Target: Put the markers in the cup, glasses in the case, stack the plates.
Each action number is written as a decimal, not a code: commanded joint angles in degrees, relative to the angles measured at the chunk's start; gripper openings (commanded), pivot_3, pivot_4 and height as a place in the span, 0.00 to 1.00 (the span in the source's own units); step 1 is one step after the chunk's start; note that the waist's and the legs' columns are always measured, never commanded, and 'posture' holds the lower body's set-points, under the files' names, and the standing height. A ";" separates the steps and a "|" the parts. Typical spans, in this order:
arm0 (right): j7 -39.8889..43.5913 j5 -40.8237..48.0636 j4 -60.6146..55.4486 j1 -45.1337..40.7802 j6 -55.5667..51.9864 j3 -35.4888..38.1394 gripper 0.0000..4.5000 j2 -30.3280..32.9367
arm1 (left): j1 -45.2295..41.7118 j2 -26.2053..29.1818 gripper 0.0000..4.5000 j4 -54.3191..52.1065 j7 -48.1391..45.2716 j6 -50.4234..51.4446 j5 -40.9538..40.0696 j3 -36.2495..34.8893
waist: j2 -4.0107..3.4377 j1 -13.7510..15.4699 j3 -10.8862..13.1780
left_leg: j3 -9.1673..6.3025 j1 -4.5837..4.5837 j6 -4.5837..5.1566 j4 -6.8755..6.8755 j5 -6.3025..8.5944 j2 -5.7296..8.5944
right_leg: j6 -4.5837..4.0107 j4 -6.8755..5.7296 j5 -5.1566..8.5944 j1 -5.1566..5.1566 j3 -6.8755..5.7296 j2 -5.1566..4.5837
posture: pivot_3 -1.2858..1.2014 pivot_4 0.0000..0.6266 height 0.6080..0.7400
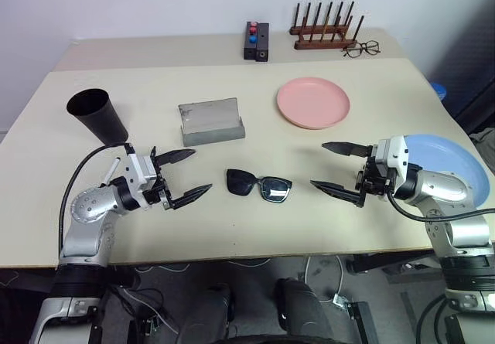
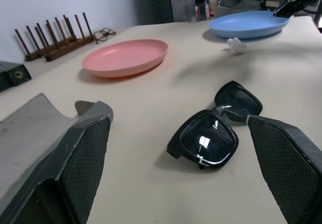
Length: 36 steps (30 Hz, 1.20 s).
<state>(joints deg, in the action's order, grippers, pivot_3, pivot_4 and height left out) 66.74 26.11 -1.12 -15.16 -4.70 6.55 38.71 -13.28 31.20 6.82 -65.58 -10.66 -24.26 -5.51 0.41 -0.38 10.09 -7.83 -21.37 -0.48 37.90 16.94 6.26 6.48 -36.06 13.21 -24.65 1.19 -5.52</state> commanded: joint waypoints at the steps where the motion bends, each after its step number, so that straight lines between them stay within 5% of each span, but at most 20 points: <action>1: -0.34 1.26 -2.91 -0.50 -0.50 0.47 0.99 0.05 | -0.42 0.03 1.00 0.43 0.06 -1.63 -0.01 -0.78 | 0.00 -0.05 0.00 | 0.00 0.00 0.00 0.00 0.00 0.00 | 0.00 0.00 0.00 0.00 0.00 -0.01 | 0.52 0.24 1.00; 7: 0.86 1.75 -1.76 -2.04 -1.59 1.10 0.99 1.04 | -1.24 -2.16 1.00 1.60 2.85 -4.03 1.65 -0.38 | 0.00 -0.03 0.00 | 0.00 0.00 0.00 0.00 0.00 -0.01 | 0.00 0.00 0.00 0.00 0.00 -0.01 | 0.52 0.24 1.00; 18: 0.69 0.77 7.56 -11.86 -1.27 -2.09 0.99 -4.04 | -3.81 2.40 1.00 -0.19 1.98 1.72 -2.83 -3.51 | 0.00 -0.33 0.02 | 0.00 0.00 0.00 -0.01 0.00 -0.02 | 0.00 -0.01 0.00 -0.02 0.00 0.00 | 0.52 0.24 1.00; 25: -6.01 -1.65 12.00 -17.69 -1.59 -2.96 0.99 -10.47 | -7.87 6.84 1.00 2.15 1.82 14.10 -8.25 -6.94 | 0.00 -0.23 0.02 | -0.01 -0.04 -0.01 -0.01 -0.01 -0.03 | -0.01 -0.04 0.00 -0.09 0.00 0.05 | 0.52 0.24 1.00; 36: -18.66 -5.54 6.68 -19.09 -2.45 -4.27 0.99 -16.46 | -8.68 10.71 1.00 2.29 12.71 26.46 -5.65 -10.04 | 0.00 -0.67 0.02 | -0.01 -0.09 -0.31 -0.09 -0.18 -0.02 | 0.00 -0.09 -0.01 -0.26 0.07 0.08 | 0.52 0.24 1.00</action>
<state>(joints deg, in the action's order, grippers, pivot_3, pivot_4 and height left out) 49.92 21.03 7.67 -32.73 -9.03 2.35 23.10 -22.41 40.63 11.08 -53.56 14.34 -29.23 -12.97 0.40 -1.05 10.11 -7.84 -21.47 -0.80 37.77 16.76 6.24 6.48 -36.15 13.20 -24.94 1.27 -5.44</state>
